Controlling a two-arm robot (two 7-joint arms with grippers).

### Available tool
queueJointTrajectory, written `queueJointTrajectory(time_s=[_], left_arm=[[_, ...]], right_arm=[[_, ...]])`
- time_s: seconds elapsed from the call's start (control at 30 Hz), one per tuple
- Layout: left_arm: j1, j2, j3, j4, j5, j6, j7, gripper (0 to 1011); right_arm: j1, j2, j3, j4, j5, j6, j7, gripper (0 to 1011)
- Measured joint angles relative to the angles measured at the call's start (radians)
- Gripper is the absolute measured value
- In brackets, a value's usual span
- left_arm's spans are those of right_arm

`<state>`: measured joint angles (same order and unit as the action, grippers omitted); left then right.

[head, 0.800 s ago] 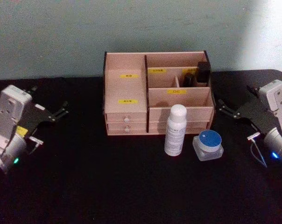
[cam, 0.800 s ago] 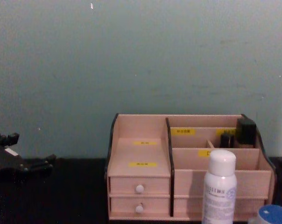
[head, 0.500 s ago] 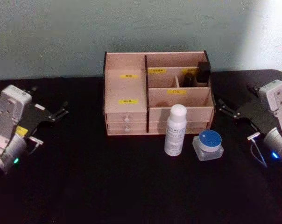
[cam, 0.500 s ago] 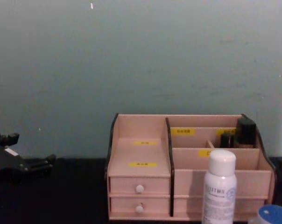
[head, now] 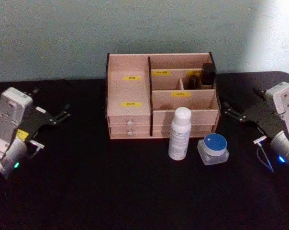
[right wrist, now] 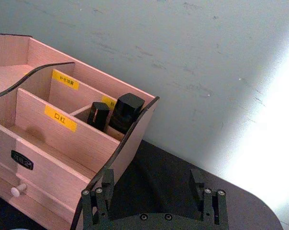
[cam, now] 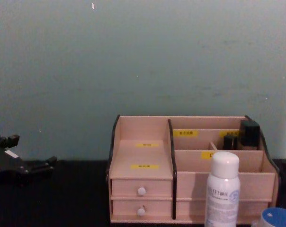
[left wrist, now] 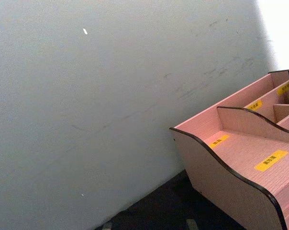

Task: Pick up the facial cleanser and watermelon frost from the table and place them into the tiered storage box.

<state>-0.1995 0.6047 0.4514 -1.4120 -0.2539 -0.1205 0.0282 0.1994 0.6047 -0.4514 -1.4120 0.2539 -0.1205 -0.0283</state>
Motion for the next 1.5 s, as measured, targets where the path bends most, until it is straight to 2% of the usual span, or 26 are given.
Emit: queueJointTrajectory(time_s=[0.23, 0.53, 0.7, 0.73, 0.87, 0.97, 1.2, 1.3, 1.33, 1.5], left_arm=[[0.0, 0.0, 0.0, 0.0, 0.0, 0.0, 0.0, 1001], [0.0, 0.0, 0.0, 0.0, 0.0, 0.0, 0.0, 1001], [0.0, 0.0, 0.0, 0.0, 0.0, 0.0, 0.0, 1001], [0.0, 0.0, 0.0, 0.0, 0.0, 0.0, 0.0, 1001], [0.0, 0.0, 0.0, 0.0, 0.0, 0.0, 0.0, 1001], [0.0, 0.0, 0.0, 0.0, 0.0, 0.0, 0.0, 1001], [0.0, 0.0, 0.0, 0.0, 0.0, 0.0, 0.0, 1001], [0.0, 0.0, 0.0, 0.0, 0.0, 0.0, 0.0, 1001], [0.0, 0.0, 0.0, 0.0, 0.0, 0.0, 0.0, 1001], [0.0, 0.0, 0.0, 0.0, 0.0, 0.0, 0.0, 1001]], right_arm=[[-0.001, -0.001, 0.005, 0.0, 0.0, 0.0, 0.001, 1002], [-0.045, 0.021, 0.059, -0.046, 0.019, 0.011, 0.03, 1002], [-0.096, 0.05, 0.089, -0.104, 0.034, 0.016, 0.045, 1003], [-0.127, 0.068, 0.105, -0.141, 0.047, 0.018, 0.06, 1002], [-0.168, 0.095, 0.123, -0.188, 0.065, 0.018, 0.087, 1002], [-0.214, 0.123, 0.138, -0.242, 0.085, 0.016, 0.13, 1003], [-0.248, 0.14, 0.137, -0.284, 0.106, 0.002, 0.211, 1003], [-0.242, 0.128, 0.12, -0.282, 0.113, -0.007, 0.261, 1002], [-0.242, 0.128, 0.12, -0.282, 0.113, -0.007, 0.261, 1003], [-0.209, 0.093, 0.093, -0.255, 0.118, -0.012, 0.323, 1002]])
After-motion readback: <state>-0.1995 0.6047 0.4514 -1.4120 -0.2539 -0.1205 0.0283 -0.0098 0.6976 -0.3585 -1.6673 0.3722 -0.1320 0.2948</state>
